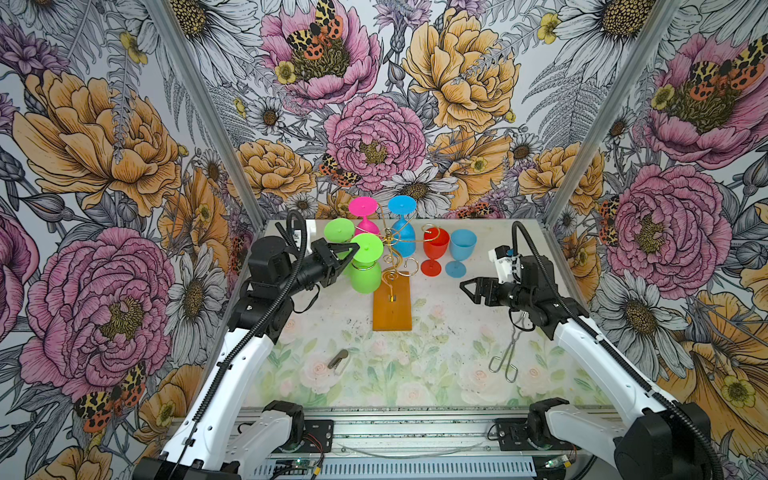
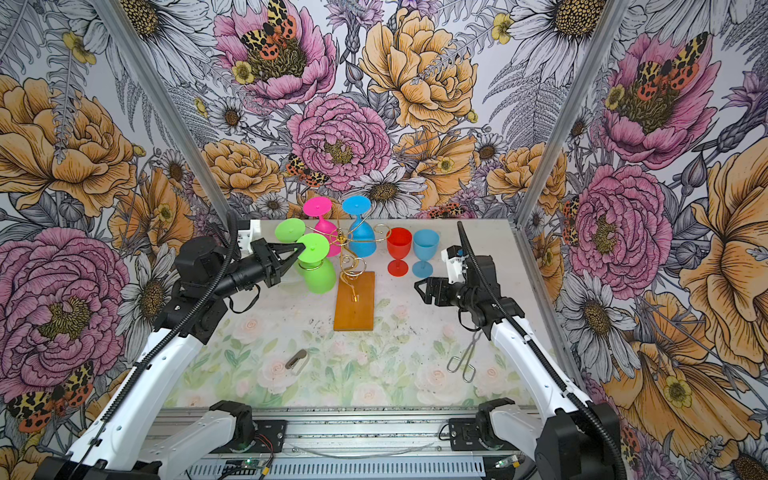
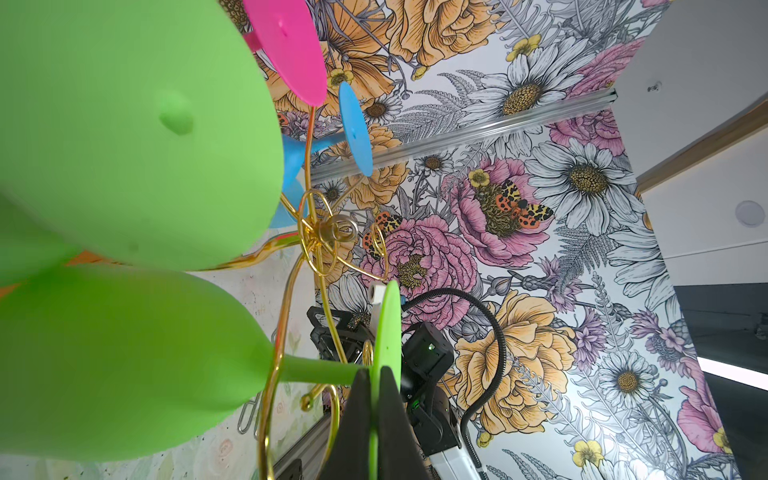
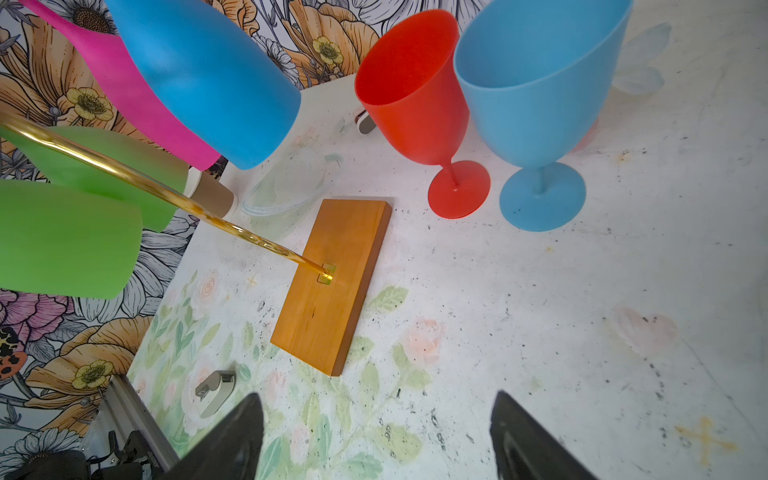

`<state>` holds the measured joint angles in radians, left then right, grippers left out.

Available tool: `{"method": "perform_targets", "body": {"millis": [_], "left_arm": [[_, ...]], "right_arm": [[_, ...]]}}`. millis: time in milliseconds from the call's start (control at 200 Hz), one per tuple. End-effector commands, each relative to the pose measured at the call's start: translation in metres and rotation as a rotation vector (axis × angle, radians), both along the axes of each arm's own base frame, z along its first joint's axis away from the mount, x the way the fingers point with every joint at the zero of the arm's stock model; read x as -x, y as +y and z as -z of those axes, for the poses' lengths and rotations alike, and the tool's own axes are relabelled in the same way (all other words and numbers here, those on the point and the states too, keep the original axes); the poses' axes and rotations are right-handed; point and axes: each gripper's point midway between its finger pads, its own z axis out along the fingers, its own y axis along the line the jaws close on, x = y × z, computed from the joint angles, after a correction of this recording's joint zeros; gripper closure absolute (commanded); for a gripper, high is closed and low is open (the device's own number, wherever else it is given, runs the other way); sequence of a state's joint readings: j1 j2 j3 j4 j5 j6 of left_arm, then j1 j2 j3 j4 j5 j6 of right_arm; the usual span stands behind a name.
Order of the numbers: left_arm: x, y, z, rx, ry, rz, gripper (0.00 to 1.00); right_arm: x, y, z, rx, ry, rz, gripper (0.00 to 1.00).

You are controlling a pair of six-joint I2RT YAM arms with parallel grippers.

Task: Take the wine glass off the wine glass rack
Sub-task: 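Pull the green glass off the rack toward the robot with the left gripper, then swing the green glass to table center with the left gripper while the right approaches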

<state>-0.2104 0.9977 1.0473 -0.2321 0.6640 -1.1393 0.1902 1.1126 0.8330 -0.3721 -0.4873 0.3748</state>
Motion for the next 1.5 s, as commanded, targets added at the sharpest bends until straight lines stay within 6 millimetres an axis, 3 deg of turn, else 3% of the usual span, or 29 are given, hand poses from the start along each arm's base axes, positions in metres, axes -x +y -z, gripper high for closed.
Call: {"method": "perform_targets", "body": {"millis": [0, 596, 881, 1066, 1246, 1496], "left_arm": [[0.005, -0.007, -0.010, -0.020, -0.039, 0.041, 1.00], [0.011, -0.029, -0.002, -0.067, -0.028, 0.149, 1.00], [0.024, -0.037, -0.010, -0.080, -0.055, 0.216, 1.00], [0.043, -0.038, -0.017, -0.077, -0.086, 0.265, 1.00], [0.072, -0.040, -0.011, -0.084, -0.131, 0.361, 1.00], [0.121, -0.046, -0.002, -0.216, -0.393, 0.430, 1.00]], "right_arm": [[0.001, 0.001, -0.007, -0.009, -0.035, 0.000, 0.14], [0.007, -0.001, -0.008, -0.011, -0.046, 0.004, 0.14], [0.009, -0.001, -0.007, -0.014, -0.044, 0.003, 0.14], [0.008, 0.001, -0.007, -0.020, -0.037, -0.001, 0.14], [0.011, 0.007, -0.005, -0.054, -0.005, -0.024, 0.14], [0.020, 0.017, -0.007, -0.099, 0.024, -0.057, 0.14]]}}
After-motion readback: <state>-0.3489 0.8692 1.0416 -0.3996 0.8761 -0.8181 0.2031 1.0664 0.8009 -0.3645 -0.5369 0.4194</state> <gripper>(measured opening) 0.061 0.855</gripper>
